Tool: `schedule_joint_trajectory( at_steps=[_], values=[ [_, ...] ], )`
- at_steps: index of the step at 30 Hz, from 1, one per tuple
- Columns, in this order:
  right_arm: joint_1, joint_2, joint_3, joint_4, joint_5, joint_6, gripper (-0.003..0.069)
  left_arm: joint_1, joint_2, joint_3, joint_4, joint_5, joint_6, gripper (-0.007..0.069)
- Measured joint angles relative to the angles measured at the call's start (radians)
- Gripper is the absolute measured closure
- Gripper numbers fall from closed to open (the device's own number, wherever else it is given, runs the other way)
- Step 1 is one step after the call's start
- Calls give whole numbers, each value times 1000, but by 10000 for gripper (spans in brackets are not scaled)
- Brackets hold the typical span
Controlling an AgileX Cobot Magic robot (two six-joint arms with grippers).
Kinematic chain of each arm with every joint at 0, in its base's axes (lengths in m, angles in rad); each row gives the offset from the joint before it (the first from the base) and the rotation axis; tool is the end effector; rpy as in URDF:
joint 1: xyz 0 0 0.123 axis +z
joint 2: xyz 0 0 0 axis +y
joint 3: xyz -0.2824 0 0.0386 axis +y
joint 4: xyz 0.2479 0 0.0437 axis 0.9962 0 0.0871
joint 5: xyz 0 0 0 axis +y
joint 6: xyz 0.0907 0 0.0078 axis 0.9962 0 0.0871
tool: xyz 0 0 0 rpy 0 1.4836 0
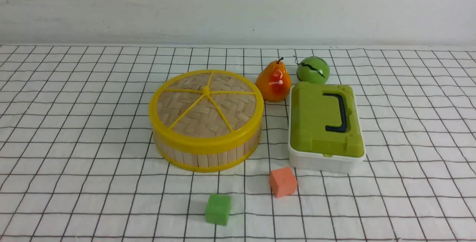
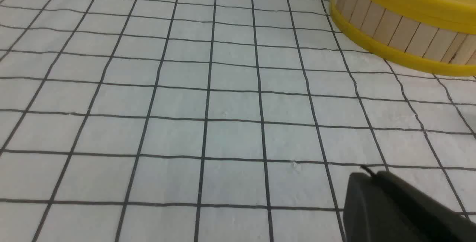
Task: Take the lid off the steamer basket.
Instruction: Use the left arm to lift the lid of the steamer
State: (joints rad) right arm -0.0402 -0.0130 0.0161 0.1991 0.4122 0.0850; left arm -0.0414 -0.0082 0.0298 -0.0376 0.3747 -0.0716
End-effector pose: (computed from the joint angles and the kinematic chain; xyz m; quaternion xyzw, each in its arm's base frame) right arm 0.0515 0.0052 0.1721 0.1014 0.8043 0.0983 0.5772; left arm 0.0527 -0.0034 0.1698 -0.0223 0.8071 -0.0492 0.5879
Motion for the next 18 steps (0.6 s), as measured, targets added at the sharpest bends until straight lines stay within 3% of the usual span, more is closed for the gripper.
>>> schedule_joint_trajectory(
  at_steps=[18],
  values=[
    [0,0,0,0,0,0,419,0,0,0,1,0,0,617]
  ],
)
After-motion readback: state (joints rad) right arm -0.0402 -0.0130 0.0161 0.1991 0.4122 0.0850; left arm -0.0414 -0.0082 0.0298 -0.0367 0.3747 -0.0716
